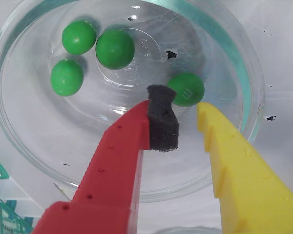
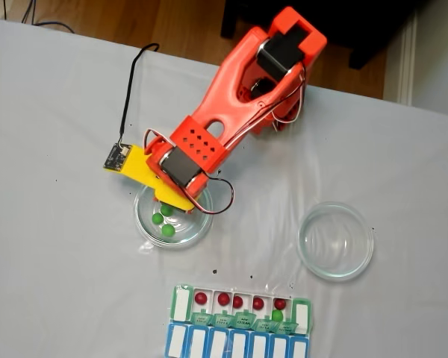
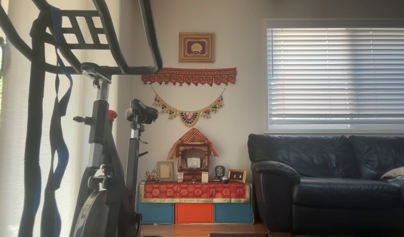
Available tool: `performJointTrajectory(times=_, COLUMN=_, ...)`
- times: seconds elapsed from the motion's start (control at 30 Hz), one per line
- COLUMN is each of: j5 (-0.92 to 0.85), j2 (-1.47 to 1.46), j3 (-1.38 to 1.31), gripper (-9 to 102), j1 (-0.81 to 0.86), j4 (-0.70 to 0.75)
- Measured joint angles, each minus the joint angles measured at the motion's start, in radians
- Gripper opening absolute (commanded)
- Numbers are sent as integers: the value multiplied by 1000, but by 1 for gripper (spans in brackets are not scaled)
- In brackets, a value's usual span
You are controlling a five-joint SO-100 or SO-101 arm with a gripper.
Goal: Sort medicines into box.
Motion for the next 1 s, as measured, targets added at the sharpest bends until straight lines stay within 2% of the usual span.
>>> performJointTrajectory(times=0.1, j5=-6, j2=0, j3=0, gripper=20, j1=0, j4=0)
performJointTrajectory(times=0.33, j5=-25, j2=0, j3=15, gripper=19, j1=-14, j4=11)
performJointTrajectory(times=0.63, j5=-25, j2=-3, j3=25, gripper=24, j1=-71, j4=11)
performJointTrajectory(times=1.0, j5=-37, j2=-55, j3=23, gripper=23, j1=-83, j4=20)
